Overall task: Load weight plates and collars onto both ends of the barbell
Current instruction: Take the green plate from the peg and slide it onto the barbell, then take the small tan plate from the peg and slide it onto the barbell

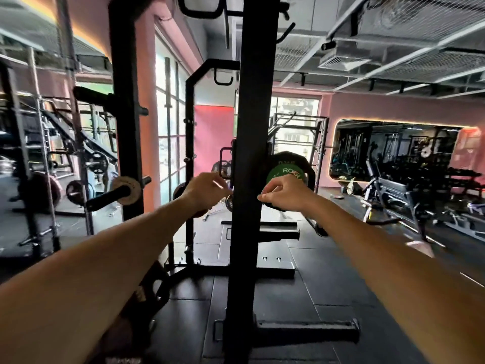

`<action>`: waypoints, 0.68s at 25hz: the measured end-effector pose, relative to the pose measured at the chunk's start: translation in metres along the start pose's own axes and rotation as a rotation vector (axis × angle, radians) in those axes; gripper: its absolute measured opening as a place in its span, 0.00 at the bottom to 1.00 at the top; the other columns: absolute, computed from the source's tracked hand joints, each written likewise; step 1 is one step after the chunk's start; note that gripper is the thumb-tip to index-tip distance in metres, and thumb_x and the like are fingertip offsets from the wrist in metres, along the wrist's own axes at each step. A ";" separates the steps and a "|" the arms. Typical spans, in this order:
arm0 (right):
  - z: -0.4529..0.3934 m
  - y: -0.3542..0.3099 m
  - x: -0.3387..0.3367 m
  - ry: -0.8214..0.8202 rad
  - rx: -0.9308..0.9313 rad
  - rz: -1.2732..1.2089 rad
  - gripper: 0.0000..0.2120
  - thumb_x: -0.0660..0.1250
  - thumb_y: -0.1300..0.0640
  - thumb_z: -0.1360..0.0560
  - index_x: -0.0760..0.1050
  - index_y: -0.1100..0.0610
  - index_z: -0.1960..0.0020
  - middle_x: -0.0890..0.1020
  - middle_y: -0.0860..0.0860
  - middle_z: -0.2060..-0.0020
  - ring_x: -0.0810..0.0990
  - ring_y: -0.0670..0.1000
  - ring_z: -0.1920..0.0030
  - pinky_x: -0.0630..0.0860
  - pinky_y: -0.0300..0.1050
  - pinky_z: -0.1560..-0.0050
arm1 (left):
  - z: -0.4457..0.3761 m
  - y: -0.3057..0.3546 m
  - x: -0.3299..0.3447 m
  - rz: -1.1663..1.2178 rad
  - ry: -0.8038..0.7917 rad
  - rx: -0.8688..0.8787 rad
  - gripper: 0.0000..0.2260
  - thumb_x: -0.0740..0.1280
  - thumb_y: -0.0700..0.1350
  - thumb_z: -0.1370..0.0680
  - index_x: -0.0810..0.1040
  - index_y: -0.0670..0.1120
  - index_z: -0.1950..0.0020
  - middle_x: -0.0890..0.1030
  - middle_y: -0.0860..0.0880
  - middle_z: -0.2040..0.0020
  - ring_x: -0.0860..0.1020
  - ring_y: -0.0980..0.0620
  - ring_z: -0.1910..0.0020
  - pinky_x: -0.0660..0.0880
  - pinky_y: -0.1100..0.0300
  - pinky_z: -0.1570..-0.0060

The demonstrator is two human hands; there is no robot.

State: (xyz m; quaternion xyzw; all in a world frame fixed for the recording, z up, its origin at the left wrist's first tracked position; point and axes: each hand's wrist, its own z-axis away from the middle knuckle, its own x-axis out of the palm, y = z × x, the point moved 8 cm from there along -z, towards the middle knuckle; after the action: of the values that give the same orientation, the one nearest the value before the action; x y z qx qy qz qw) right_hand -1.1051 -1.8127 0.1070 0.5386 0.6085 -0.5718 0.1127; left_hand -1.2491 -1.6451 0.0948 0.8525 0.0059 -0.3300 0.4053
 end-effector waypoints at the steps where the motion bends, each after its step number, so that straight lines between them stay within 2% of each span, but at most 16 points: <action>1: 0.002 -0.011 0.014 -0.020 -0.013 -0.009 0.05 0.75 0.50 0.26 0.83 0.52 0.55 0.83 0.47 0.63 0.82 0.49 0.58 0.77 0.40 0.57 | 0.008 -0.010 -0.016 -0.023 0.011 -0.021 0.08 0.77 0.49 0.28 0.79 0.53 0.64 0.81 0.56 0.64 0.82 0.49 0.63 0.83 0.55 0.58; 3: 0.005 -0.032 0.042 -0.067 -0.037 -0.003 0.05 0.76 0.50 0.26 0.82 0.50 0.56 0.82 0.46 0.63 0.82 0.48 0.58 0.77 0.39 0.57 | 0.019 -0.035 -0.042 -0.037 0.021 -0.052 0.08 0.76 0.47 0.28 0.80 0.52 0.66 0.83 0.56 0.67 0.83 0.52 0.66 0.83 0.56 0.60; 6: -0.002 -0.060 0.087 -0.129 -0.048 -0.009 0.07 0.76 0.51 0.27 0.84 0.53 0.52 0.82 0.47 0.63 0.82 0.49 0.56 0.77 0.42 0.52 | 0.032 -0.081 -0.078 -0.027 0.036 -0.087 0.08 0.76 0.45 0.28 0.81 0.53 0.65 0.82 0.55 0.68 0.79 0.55 0.75 0.78 0.61 0.75; 9: -0.017 -0.086 0.138 -0.177 -0.045 -0.033 0.09 0.76 0.52 0.26 0.84 0.56 0.50 0.82 0.47 0.63 0.81 0.48 0.58 0.76 0.38 0.56 | 0.040 -0.134 -0.117 -0.041 0.034 -0.135 0.05 0.76 0.46 0.26 0.82 0.50 0.59 0.82 0.51 0.65 0.79 0.50 0.70 0.79 0.59 0.71; 11: -0.034 -0.113 0.185 -0.225 -0.063 -0.045 0.08 0.76 0.52 0.26 0.84 0.56 0.51 0.82 0.48 0.61 0.81 0.49 0.55 0.77 0.40 0.53 | 0.039 -0.178 -0.159 -0.040 0.064 -0.172 0.07 0.76 0.46 0.26 0.80 0.52 0.61 0.82 0.52 0.65 0.80 0.50 0.67 0.79 0.60 0.68; 15: -0.079 -0.182 0.277 -0.258 -0.117 -0.040 0.05 0.75 0.52 0.26 0.82 0.53 0.54 0.84 0.53 0.55 0.83 0.53 0.52 0.78 0.46 0.49 | 0.026 -0.275 -0.257 -0.056 0.145 -0.233 0.06 0.76 0.45 0.27 0.80 0.52 0.61 0.84 0.48 0.61 0.82 0.48 0.64 0.78 0.62 0.71; 17: -0.099 -0.211 0.309 -0.258 -0.131 -0.056 0.05 0.76 0.53 0.26 0.81 0.53 0.56 0.83 0.54 0.57 0.82 0.54 0.54 0.76 0.45 0.53 | 0.014 -0.311 -0.289 -0.091 0.146 -0.252 0.06 0.76 0.47 0.27 0.81 0.52 0.61 0.84 0.48 0.59 0.83 0.47 0.59 0.81 0.57 0.61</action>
State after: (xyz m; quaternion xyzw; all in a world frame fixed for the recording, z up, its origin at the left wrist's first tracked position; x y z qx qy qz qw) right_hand -1.3446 -1.5195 0.0273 0.4349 0.6397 -0.5984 0.2087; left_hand -1.5696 -1.3716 0.0385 0.8155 0.1153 -0.2819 0.4921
